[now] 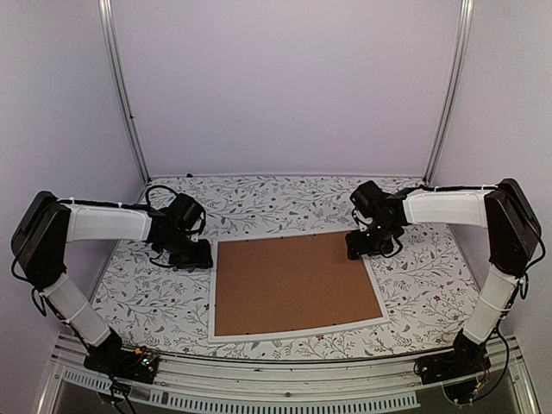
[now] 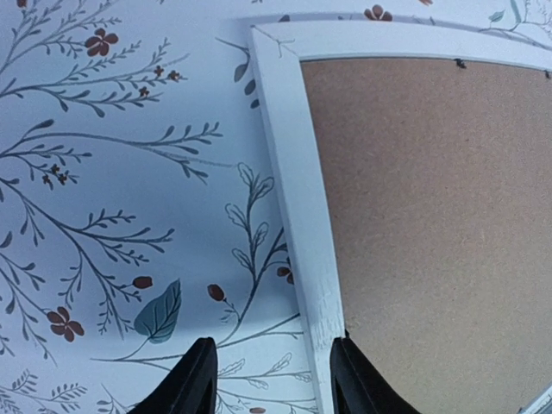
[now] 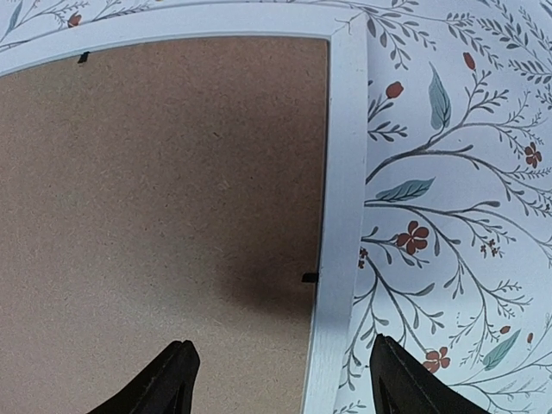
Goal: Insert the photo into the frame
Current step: Press the fastener onto the backboard, then adjust the photo frame at the center of the board.
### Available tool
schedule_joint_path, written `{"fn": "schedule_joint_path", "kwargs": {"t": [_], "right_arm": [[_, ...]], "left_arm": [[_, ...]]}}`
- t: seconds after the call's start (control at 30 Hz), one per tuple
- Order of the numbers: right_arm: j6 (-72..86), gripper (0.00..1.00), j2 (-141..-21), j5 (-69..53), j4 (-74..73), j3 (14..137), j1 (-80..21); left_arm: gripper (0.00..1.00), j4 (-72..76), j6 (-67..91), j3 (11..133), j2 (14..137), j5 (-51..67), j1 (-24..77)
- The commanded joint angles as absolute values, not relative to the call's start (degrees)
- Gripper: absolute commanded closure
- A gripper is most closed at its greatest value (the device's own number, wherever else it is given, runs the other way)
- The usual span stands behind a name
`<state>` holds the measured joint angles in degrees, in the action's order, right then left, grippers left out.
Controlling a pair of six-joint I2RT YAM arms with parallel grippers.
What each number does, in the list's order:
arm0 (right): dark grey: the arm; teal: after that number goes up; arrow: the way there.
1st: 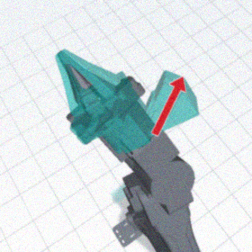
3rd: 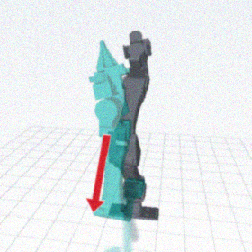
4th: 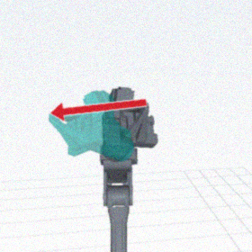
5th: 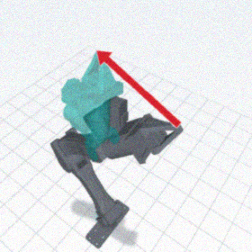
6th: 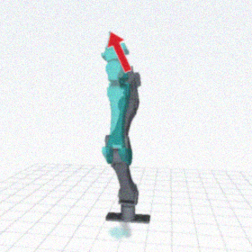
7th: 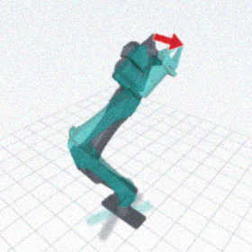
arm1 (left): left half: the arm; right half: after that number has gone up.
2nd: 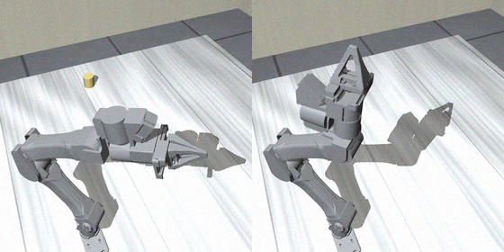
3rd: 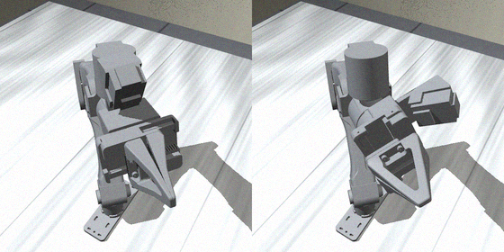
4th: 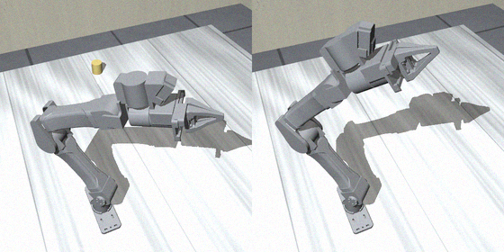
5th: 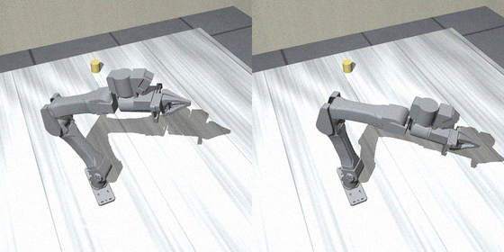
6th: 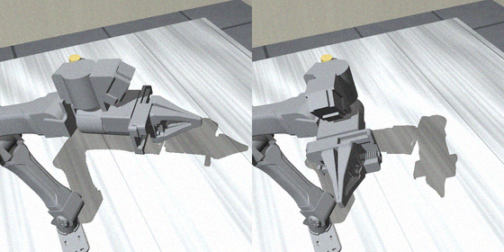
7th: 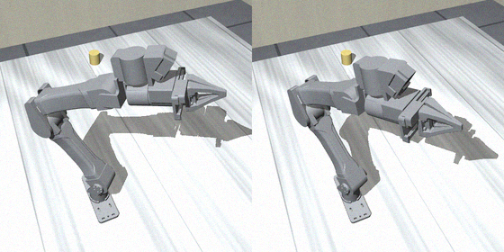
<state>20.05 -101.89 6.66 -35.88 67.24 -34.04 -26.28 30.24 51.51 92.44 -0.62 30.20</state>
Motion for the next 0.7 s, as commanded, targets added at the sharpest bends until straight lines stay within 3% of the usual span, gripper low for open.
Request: {"fn": "schedule_joint_path", "kwargs": {"t": [0.0,0.67], "right_arm": [[19.56,0.27,-102.74,5.58,-35.07,66.74,-33.57],[19.47,0.27,-102.55,6.41,-35.16,65.95,-33.49]], "left_arm": [[0.53,-26.37,30.06,51.59,94.18,-0.44,31.13],[0.54,-25.88,31.10,53.12,99.22,-0.44,34.23]]}}
